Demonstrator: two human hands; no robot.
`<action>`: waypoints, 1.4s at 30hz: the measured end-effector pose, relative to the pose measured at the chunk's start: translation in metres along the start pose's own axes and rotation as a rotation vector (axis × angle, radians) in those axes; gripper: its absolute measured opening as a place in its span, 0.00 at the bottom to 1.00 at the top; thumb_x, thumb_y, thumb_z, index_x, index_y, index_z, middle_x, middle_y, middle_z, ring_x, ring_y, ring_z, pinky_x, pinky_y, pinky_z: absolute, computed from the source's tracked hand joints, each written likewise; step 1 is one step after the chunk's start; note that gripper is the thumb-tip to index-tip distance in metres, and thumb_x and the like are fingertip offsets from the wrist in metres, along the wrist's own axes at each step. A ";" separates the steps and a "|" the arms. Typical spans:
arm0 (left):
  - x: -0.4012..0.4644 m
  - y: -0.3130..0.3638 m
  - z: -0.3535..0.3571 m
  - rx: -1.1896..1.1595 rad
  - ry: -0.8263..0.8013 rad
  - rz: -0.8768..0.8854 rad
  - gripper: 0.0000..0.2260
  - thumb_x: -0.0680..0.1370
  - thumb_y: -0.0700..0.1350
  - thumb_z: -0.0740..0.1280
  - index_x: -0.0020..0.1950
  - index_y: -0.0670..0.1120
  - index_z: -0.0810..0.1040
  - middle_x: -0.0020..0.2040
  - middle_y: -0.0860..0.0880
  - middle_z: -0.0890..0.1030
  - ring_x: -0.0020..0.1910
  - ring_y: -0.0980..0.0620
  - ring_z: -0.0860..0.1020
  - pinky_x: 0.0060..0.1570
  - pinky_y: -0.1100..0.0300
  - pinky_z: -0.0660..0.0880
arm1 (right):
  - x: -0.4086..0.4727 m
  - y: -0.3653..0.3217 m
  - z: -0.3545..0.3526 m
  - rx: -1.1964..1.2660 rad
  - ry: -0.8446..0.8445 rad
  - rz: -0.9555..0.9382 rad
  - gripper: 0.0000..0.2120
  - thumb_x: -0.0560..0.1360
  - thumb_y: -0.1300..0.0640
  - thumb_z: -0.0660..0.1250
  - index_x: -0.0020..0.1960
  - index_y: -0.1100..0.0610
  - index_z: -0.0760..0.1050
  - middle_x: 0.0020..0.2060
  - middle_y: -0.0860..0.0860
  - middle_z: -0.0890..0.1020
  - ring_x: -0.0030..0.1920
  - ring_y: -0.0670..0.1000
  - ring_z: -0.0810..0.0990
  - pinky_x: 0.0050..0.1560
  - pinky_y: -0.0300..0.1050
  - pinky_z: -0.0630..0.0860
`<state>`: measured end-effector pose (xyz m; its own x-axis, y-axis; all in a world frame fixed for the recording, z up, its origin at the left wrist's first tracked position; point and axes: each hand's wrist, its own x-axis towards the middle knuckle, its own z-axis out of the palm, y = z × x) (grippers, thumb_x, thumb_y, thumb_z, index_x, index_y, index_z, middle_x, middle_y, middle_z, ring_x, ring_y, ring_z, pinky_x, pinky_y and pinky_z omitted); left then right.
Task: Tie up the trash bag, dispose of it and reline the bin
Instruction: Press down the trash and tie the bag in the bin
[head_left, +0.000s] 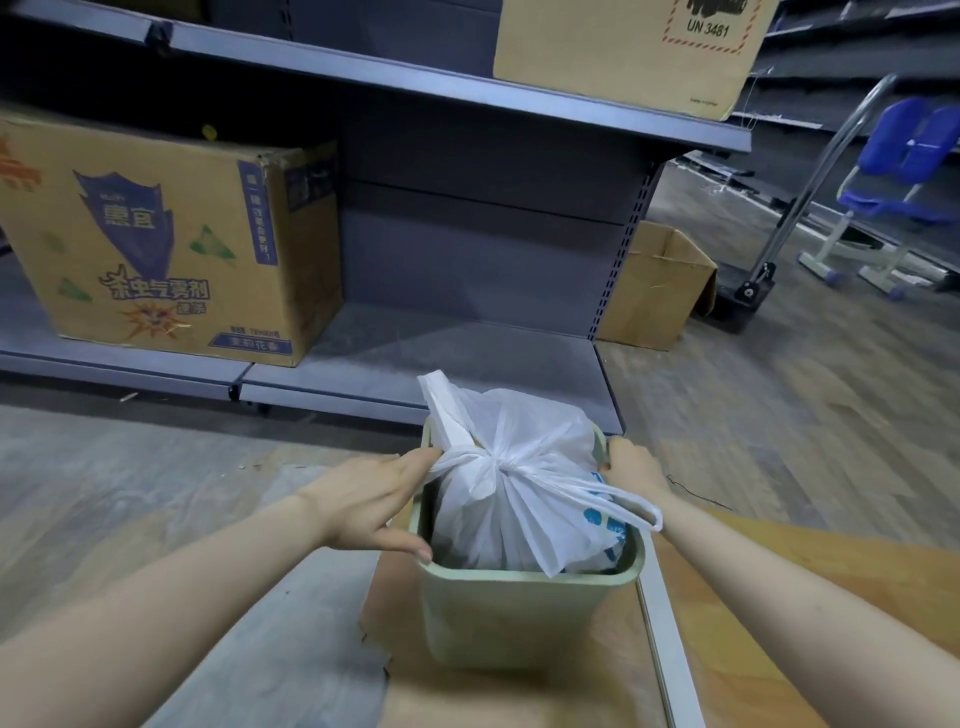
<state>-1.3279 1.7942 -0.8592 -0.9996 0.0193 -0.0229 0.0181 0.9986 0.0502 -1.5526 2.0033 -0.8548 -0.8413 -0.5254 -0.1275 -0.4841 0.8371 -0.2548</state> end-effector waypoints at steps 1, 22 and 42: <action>0.008 -0.002 0.001 -0.003 0.009 -0.007 0.54 0.61 0.77 0.46 0.76 0.42 0.48 0.68 0.46 0.69 0.59 0.45 0.73 0.55 0.54 0.72 | 0.007 0.003 -0.002 0.011 0.024 0.008 0.04 0.77 0.59 0.58 0.49 0.60 0.69 0.51 0.60 0.80 0.49 0.60 0.78 0.47 0.48 0.74; 0.049 0.015 -0.050 -0.771 0.372 -0.170 0.10 0.73 0.46 0.67 0.34 0.43 0.76 0.32 0.50 0.74 0.31 0.58 0.70 0.35 0.61 0.67 | -0.063 -0.037 -0.043 -0.406 0.324 -0.466 0.21 0.58 0.53 0.81 0.33 0.56 0.69 0.27 0.51 0.71 0.23 0.55 0.71 0.23 0.35 0.49; 0.079 0.054 -0.057 -1.327 0.479 -0.074 0.08 0.73 0.37 0.63 0.42 0.31 0.74 0.34 0.46 0.74 0.30 0.61 0.73 0.34 0.73 0.69 | -0.069 -0.065 -0.021 0.768 0.385 -0.289 0.11 0.80 0.59 0.58 0.39 0.59 0.70 0.42 0.55 0.80 0.44 0.55 0.77 0.46 0.48 0.72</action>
<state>-1.4073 1.8467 -0.8014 -0.9133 -0.3165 0.2563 0.1989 0.2025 0.9589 -1.4684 1.9878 -0.8091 -0.8007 -0.4965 0.3352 -0.5116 0.2756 -0.8138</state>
